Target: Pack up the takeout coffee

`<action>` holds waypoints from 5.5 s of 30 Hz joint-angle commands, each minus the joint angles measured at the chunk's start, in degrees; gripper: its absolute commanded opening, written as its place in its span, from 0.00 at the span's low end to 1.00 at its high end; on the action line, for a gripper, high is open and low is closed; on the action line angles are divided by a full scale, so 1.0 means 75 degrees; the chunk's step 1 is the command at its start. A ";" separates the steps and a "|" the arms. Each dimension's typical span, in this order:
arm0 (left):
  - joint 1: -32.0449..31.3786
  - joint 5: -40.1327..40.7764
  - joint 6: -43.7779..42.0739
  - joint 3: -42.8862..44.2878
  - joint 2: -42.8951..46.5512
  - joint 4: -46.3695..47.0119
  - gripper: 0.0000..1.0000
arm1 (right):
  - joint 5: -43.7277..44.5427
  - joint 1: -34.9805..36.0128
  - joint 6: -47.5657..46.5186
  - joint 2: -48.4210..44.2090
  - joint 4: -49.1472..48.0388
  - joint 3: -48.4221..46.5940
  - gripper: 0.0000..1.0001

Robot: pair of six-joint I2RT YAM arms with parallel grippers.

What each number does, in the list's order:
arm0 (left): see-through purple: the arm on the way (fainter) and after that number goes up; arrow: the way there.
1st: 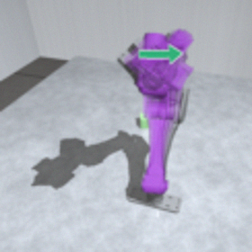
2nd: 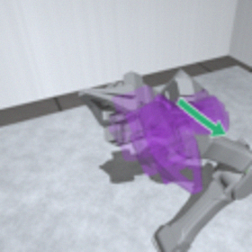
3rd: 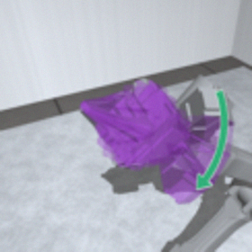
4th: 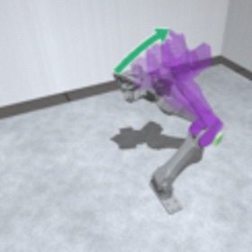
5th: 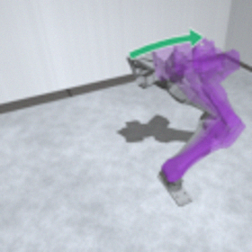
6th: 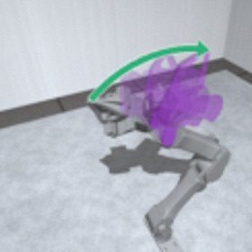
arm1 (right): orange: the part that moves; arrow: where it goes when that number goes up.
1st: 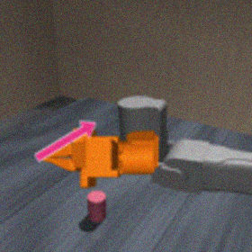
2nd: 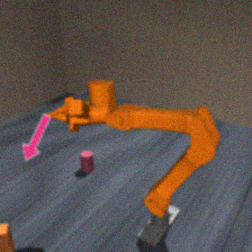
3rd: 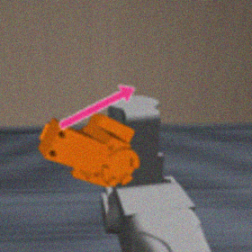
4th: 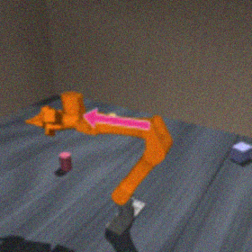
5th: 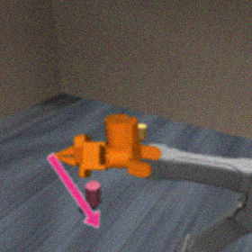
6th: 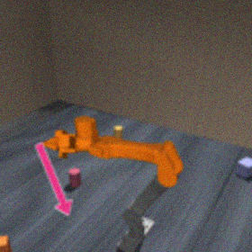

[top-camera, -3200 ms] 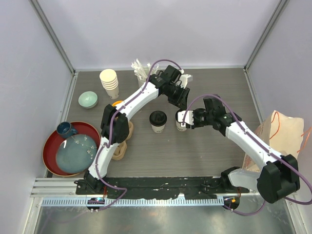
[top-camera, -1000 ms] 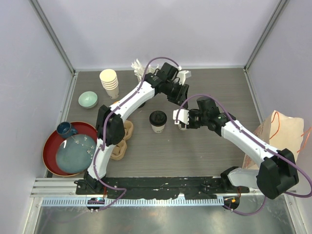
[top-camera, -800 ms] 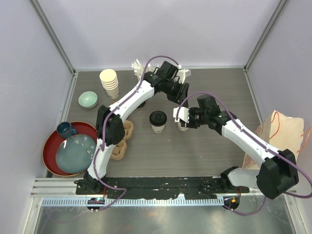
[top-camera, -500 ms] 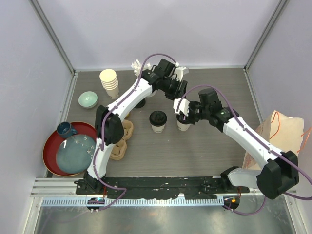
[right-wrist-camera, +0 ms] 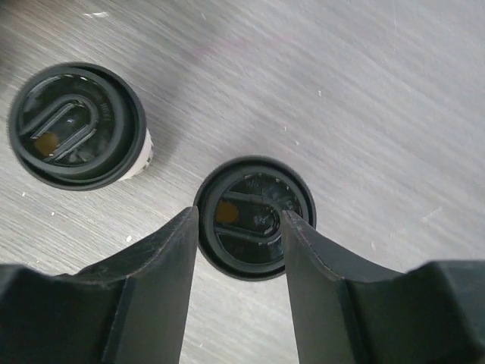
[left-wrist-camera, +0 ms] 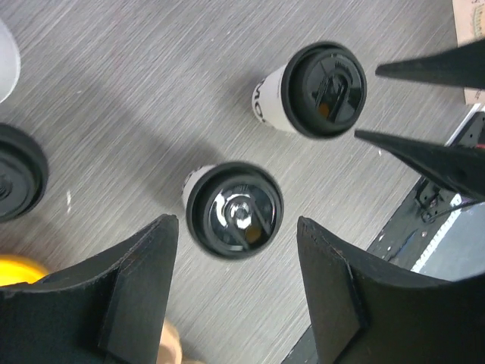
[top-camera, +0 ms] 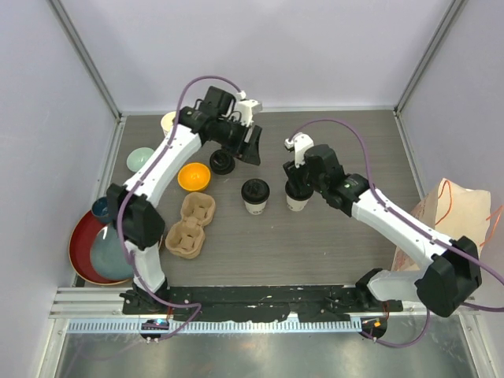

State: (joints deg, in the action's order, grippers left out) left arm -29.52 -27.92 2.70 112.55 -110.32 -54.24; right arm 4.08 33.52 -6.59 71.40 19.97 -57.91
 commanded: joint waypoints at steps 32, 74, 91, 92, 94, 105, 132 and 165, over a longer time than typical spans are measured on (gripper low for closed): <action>0.1182 -0.0484 -0.1004 -0.2210 0.1503 -0.0233 0.67 | 0.1883 0.0747 0.0621 0.1731 0.0889 -0.1208 0.12; 0.1276 -0.0554 -0.1227 -0.2093 0.1479 -0.0432 0.68 | -0.1140 -0.3004 -0.0328 0.4204 0.1639 -0.5263 0.66; 0.2189 -0.0870 -0.1122 -0.2386 0.1678 -0.0304 0.68 | -0.4446 0.0874 -0.4546 0.2034 0.1638 -0.2778 0.73; 0.2201 -0.0906 -0.1122 -0.2397 0.1702 -0.0303 0.68 | -0.4376 0.0921 -0.4652 0.2116 0.1720 -0.2813 0.72; 0.2236 -0.0953 -0.1133 -0.2421 0.1737 -0.0315 0.68 | -0.4317 0.0992 -0.4828 0.2409 0.1896 -0.2942 0.69; 0.2330 -0.1128 -0.1133 -0.2456 0.1737 -0.0327 0.68 | -0.3345 0.1285 -0.4746 0.3535 0.1744 -0.3423 0.56; 0.2459 -0.1269 -0.1180 -0.2386 0.1748 -0.0421 0.68 | -0.2408 -0.0718 -0.2392 0.4636 0.2212 -0.5588 0.01; 0.2471 -0.1422 -0.1274 -0.2386 0.1702 -0.0538 0.68 | 0.1269 -0.1492 0.0267 0.3142 0.3547 -0.7937 0.87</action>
State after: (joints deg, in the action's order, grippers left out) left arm -11.44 -37.17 -5.52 94.32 -99.72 -57.63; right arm 0.47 22.11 -10.90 110.30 46.22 -117.19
